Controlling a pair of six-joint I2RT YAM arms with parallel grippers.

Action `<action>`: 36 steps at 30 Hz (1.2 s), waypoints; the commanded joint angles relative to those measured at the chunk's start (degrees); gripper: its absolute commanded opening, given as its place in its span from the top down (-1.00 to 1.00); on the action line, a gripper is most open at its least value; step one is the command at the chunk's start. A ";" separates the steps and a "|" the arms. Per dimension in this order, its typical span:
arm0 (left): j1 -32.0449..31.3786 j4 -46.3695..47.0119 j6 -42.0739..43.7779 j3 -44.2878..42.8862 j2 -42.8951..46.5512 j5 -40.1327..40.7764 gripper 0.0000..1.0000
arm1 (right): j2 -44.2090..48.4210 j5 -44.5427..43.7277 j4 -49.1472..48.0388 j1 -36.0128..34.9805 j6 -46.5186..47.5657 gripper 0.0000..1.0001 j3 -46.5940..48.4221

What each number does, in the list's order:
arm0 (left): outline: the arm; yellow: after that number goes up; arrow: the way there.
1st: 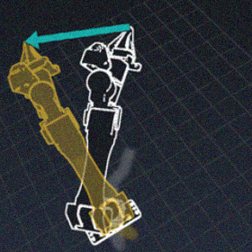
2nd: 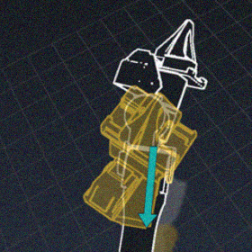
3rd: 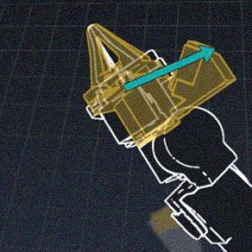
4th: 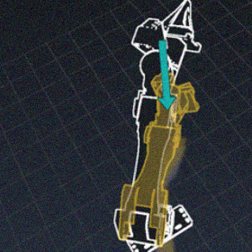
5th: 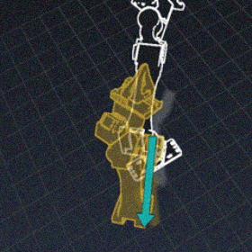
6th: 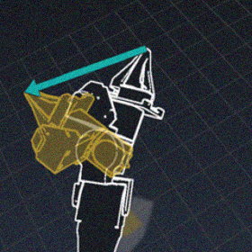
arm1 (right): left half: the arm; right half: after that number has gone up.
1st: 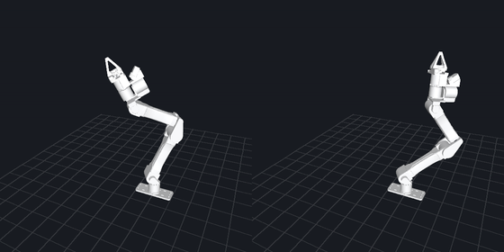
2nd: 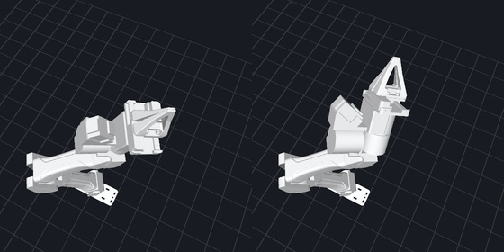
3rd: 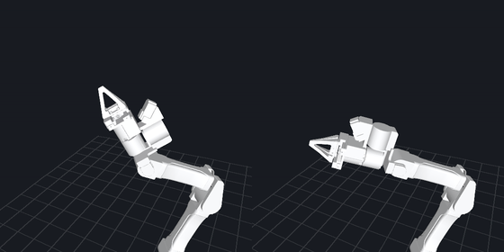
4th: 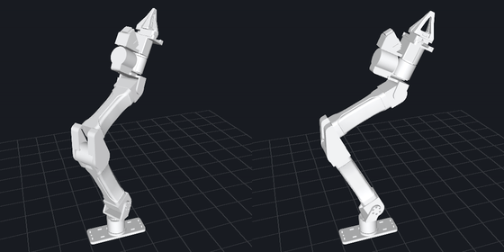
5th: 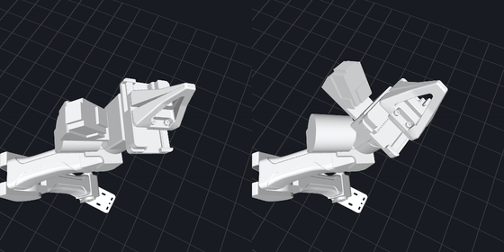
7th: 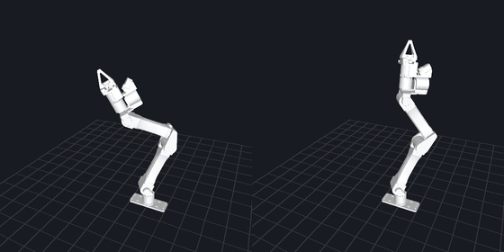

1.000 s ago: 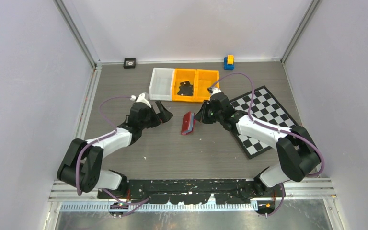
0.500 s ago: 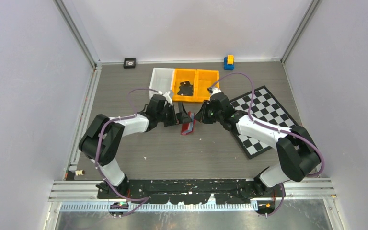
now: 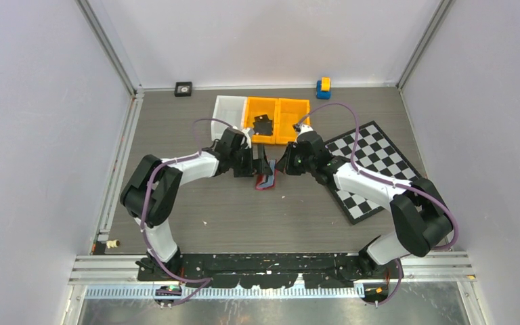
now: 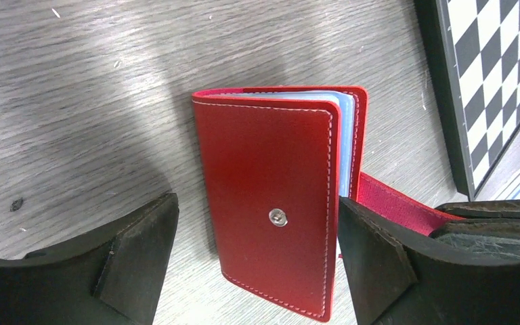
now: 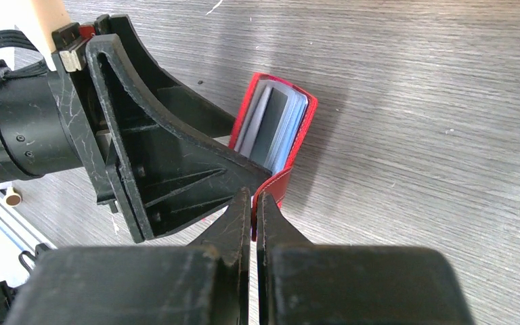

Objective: Take the credit cards out of the card holder
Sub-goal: Open the card holder at the center of the board.

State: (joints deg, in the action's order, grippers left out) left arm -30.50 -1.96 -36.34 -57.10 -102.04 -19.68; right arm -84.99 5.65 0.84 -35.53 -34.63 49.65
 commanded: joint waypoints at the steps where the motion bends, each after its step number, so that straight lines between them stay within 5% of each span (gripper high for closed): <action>1: -0.43 -6.02 3.46 -2.24 -1.53 3.76 -0.72 | 3.58 0.73 -3.72 -0.13 -0.57 0.99 -0.19; 7: 0.12 -2.97 1.74 0.08 0.84 3.80 -0.52 | 5.28 -4.60 -1.21 0.00 -0.57 0.99 0.03; 12: 0.97 1.69 0.04 2.61 3.07 -0.56 -0.81 | 4.60 -5.24 0.79 0.39 -0.87 0.99 0.40; 20: 2.64 3.86 -1.71 4.07 4.20 -0.83 -0.75 | 4.38 -4.64 0.65 0.47 -0.92 0.99 0.36; 29: 3.03 6.26 -2.07 5.75 6.54 -2.58 -0.90 | 2.99 -3.98 1.09 0.50 -1.00 0.99 1.10; 36: 5.55 7.36 -4.77 6.88 5.54 -3.87 -0.68 | 3.41 -4.42 1.13 0.47 -0.95 0.99 0.99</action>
State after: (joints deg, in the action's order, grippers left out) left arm -26.74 2.35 -39.31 -51.20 -97.60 -21.85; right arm -82.61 2.00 3.11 -35.14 -34.89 48.42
